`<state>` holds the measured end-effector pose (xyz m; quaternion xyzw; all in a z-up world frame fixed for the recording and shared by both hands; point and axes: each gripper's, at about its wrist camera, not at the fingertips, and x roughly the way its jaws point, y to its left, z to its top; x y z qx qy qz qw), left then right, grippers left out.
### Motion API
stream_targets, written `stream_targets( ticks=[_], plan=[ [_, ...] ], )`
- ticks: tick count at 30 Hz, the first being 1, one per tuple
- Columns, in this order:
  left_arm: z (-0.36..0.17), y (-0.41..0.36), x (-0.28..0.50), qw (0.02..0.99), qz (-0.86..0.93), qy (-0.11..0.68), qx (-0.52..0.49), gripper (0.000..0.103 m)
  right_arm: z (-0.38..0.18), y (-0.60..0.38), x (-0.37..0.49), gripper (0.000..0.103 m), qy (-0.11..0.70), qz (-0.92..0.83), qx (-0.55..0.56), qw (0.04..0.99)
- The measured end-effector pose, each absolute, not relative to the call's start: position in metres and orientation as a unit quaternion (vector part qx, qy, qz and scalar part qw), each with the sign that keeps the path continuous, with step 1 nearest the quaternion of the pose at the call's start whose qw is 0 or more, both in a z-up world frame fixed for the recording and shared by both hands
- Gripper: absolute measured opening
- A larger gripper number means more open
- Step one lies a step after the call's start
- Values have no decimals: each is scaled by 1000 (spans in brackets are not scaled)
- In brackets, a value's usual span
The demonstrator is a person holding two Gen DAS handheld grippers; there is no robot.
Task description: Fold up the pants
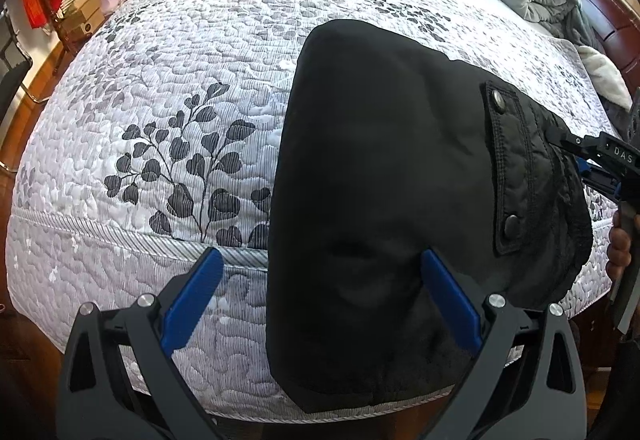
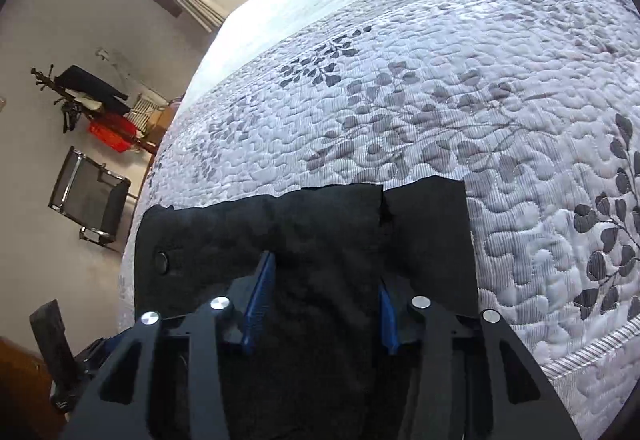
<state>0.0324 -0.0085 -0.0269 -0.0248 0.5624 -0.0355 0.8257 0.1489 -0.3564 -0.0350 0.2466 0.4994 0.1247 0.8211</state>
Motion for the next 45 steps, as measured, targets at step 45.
stream_targets(
  ticks=[45],
  plan=[
    [-21,-19,56,843,-28,537,-27,99,-41,-358,33,51,497,121,235,827]
  ],
)
